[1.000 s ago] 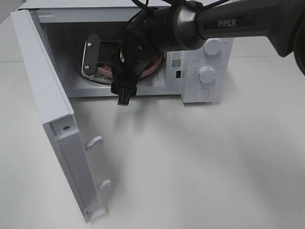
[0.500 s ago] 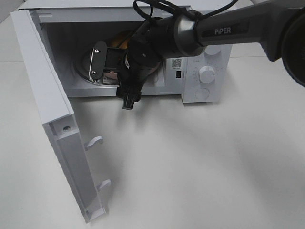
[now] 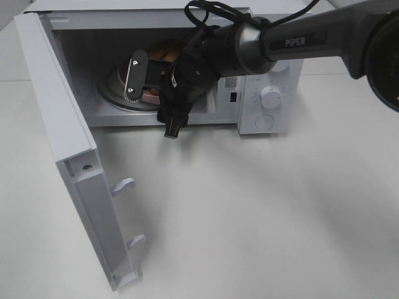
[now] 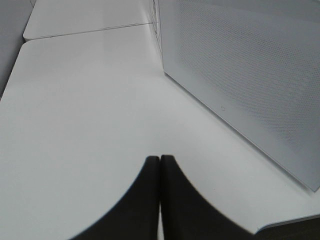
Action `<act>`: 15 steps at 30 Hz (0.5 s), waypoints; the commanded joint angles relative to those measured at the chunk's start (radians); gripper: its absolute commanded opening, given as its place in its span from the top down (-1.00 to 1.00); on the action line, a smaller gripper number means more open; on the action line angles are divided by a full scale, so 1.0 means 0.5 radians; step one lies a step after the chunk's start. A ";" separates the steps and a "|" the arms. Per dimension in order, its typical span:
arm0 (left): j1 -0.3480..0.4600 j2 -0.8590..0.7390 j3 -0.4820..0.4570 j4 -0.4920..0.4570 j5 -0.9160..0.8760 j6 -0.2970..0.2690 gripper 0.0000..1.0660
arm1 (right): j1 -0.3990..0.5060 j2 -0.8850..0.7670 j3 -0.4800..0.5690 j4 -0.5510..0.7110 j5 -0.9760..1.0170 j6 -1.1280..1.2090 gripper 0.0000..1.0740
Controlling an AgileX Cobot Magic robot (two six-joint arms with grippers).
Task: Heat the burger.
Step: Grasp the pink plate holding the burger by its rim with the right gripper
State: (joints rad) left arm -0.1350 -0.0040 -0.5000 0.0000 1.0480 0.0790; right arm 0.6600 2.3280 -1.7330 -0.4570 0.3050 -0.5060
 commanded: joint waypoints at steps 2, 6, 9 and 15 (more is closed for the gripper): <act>0.006 -0.042 0.006 -0.012 -0.026 0.002 1.00 | -0.022 0.004 -0.016 -0.010 -0.032 0.012 -0.25; 0.006 -0.042 0.006 -0.012 -0.026 0.002 1.00 | -0.022 0.026 -0.016 -0.010 -0.036 0.012 -0.25; 0.006 -0.042 0.006 -0.012 -0.026 0.002 1.00 | -0.022 0.048 -0.016 -0.008 -0.046 0.012 -0.25; 0.006 -0.042 0.006 -0.012 -0.026 0.002 1.00 | -0.022 0.074 -0.016 0.000 -0.046 0.012 -0.22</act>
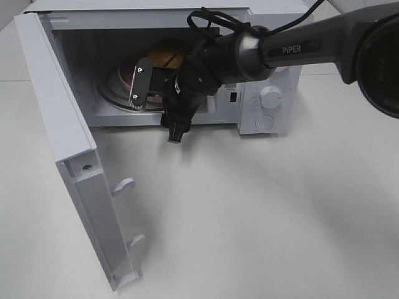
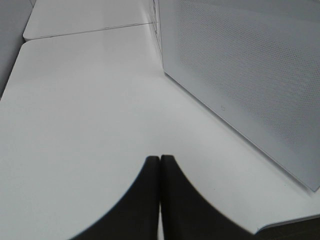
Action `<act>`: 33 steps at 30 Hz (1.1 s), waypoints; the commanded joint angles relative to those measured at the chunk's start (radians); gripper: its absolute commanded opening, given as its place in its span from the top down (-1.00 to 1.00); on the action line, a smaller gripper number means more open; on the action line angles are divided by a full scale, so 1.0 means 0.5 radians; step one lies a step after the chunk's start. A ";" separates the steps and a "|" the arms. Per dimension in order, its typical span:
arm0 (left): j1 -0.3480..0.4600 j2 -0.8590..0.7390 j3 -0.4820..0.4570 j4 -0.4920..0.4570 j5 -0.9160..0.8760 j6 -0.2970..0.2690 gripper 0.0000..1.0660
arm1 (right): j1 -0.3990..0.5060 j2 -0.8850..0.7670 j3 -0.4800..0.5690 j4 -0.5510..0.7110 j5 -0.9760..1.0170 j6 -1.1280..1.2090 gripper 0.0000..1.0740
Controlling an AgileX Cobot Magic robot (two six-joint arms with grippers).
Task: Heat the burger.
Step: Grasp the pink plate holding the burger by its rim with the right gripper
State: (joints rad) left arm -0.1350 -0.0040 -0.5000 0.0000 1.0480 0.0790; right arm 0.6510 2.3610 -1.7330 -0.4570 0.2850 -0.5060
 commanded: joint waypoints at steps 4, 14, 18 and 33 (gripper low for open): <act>0.006 -0.042 0.006 -0.012 -0.026 0.002 1.00 | -0.004 0.008 -0.016 0.000 -0.008 0.014 -0.12; 0.006 -0.042 0.006 -0.012 -0.026 0.002 1.00 | 0.002 0.004 -0.016 0.000 0.036 0.046 0.67; 0.006 -0.042 0.006 -0.012 -0.026 0.002 1.00 | 0.002 0.002 -0.016 0.004 0.088 0.074 1.00; 0.006 -0.042 0.006 -0.012 -0.026 0.002 1.00 | 0.002 -0.084 -0.016 0.014 0.184 0.038 1.00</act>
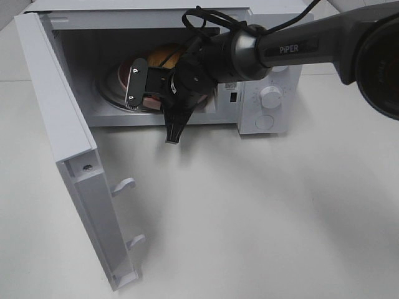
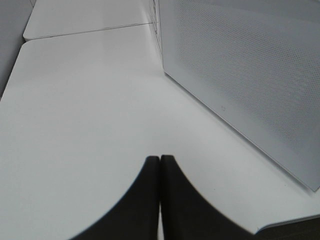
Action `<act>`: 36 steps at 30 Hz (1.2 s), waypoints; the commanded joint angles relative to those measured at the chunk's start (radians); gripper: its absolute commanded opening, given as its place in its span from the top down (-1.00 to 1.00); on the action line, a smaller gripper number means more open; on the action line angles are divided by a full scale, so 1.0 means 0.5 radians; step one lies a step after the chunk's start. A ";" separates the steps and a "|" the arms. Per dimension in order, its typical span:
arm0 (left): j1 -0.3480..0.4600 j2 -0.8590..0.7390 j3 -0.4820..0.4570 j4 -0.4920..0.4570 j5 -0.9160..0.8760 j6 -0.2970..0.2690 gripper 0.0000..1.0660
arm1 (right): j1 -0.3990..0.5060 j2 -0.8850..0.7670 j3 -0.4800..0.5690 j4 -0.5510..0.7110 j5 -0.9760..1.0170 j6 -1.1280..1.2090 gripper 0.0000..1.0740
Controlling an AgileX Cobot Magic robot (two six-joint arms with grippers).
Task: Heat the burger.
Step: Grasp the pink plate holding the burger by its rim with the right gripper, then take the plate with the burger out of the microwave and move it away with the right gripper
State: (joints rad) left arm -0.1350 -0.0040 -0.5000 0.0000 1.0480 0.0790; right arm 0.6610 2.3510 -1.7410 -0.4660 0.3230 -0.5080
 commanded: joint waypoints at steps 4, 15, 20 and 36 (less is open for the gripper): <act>0.006 -0.042 0.006 -0.012 -0.026 0.002 1.00 | -0.018 -0.112 0.000 0.032 0.146 -0.008 1.00; 0.006 -0.042 0.006 -0.012 -0.026 0.002 1.00 | 0.002 -0.234 0.068 0.248 0.352 -0.408 1.00; 0.006 -0.042 0.006 -0.012 -0.026 0.002 1.00 | 0.076 -0.340 0.184 0.256 0.350 -0.534 1.00; 0.006 -0.042 0.006 -0.012 -0.026 0.002 1.00 | 0.120 -0.566 0.494 0.164 0.366 -0.882 1.00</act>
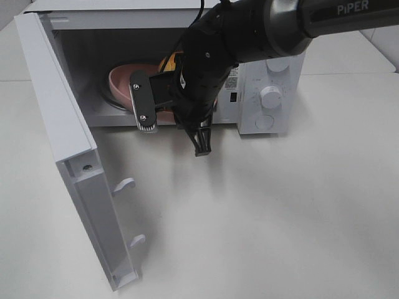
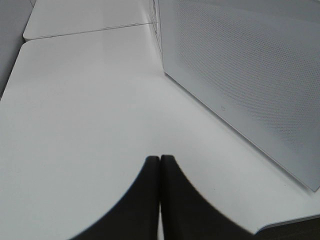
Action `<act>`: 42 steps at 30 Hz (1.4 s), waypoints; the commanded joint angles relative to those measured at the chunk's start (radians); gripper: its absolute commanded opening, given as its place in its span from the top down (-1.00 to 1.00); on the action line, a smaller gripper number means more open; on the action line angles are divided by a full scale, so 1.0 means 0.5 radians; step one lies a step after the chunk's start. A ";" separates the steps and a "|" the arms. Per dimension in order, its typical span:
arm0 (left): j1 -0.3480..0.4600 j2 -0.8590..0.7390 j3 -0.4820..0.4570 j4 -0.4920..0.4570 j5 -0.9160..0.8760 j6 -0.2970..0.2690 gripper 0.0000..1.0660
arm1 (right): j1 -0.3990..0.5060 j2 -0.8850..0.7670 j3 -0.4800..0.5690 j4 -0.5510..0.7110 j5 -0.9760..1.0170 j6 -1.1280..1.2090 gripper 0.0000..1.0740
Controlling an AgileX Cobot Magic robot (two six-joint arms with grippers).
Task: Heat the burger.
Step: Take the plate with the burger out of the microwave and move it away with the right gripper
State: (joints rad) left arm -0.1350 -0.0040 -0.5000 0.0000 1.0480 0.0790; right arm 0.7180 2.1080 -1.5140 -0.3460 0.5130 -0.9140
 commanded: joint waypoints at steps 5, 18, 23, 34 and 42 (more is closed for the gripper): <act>0.006 -0.042 0.006 -0.012 -0.026 0.002 1.00 | 0.008 -0.172 0.158 -0.082 -0.022 -0.220 1.00; 0.006 -0.042 0.006 -0.012 -0.026 0.002 1.00 | 0.008 -0.476 0.544 -0.090 -0.154 -0.566 1.00; 0.006 -0.042 0.006 -0.012 -0.026 0.002 1.00 | 0.008 -0.606 0.748 -0.090 -0.248 -0.610 1.00; 0.006 -0.042 0.006 -0.012 -0.026 0.002 1.00 | 0.008 -0.902 1.164 -0.182 -0.354 -0.610 1.00; 0.006 -0.042 0.006 -0.012 -0.026 0.002 1.00 | 0.008 -1.180 1.506 -0.250 -0.334 -0.594 1.00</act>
State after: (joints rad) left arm -0.1350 -0.0040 -0.5000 0.0000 1.0480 0.0790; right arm 0.7270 1.5790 -0.8020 -0.4450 0.3830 -1.2130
